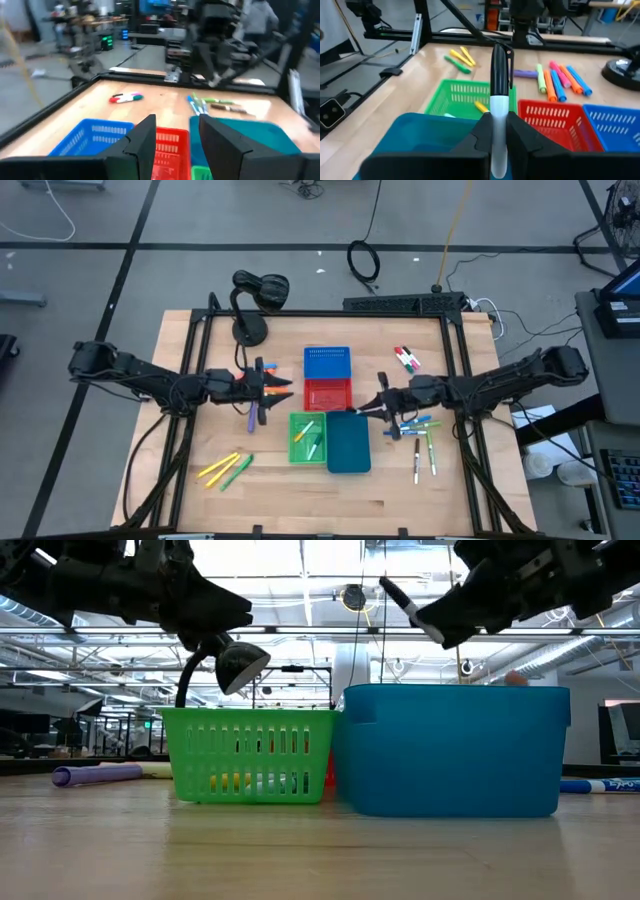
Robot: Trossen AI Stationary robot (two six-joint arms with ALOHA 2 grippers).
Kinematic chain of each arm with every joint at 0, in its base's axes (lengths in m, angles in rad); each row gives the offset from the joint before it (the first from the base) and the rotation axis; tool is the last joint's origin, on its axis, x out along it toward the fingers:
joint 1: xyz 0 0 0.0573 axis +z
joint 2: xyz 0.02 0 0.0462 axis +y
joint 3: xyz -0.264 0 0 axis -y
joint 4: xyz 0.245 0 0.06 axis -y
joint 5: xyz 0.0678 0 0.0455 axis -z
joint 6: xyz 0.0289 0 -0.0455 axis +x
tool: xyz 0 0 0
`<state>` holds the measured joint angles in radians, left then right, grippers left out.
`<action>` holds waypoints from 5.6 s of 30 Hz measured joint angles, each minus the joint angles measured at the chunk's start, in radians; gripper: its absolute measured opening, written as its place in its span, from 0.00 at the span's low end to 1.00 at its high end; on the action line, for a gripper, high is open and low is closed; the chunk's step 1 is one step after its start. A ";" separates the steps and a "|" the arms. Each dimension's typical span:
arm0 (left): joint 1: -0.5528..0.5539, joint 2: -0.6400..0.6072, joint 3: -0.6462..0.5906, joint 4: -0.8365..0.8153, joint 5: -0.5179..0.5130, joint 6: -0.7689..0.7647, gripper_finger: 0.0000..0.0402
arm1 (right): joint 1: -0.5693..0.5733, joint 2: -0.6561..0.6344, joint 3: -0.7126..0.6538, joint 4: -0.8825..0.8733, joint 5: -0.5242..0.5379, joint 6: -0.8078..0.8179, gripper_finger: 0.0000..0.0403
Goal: Pick & Place Markers
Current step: Put the left small black highlighter pen into the green bin, then put the small green highlighter pen into the green bin
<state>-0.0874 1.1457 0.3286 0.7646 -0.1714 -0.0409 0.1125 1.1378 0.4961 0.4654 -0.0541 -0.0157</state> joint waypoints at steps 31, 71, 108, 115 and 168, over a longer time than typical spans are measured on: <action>-0.088 0.553 0.531 0.056 0.128 0.239 0.65 | 0.073 0.045 0.002 0.175 0.005 -0.034 0.05; -0.096 0.658 0.677 0.023 0.094 0.275 0.13 | 0.073 0.043 0.001 0.146 0.073 0.042 0.16; -0.253 0.320 0.420 -0.685 -0.133 -0.559 0.14 | 0.070 -0.249 0.000 -0.047 0.294 -0.118 0.41; -0.293 0.321 0.351 -0.570 -0.145 -0.649 0.16 | 0.070 -0.310 0.000 -0.044 0.294 -0.182 0.41; -0.194 0.321 0.347 -0.291 -0.152 -0.197 0.58 | -0.526 -0.056 0.001 -0.689 0.386 0.232 0.41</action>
<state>-0.2817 1.4662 0.6754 0.4732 -0.3237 -0.2382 -0.4137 1.0813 0.4973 -0.2236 0.3319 0.2158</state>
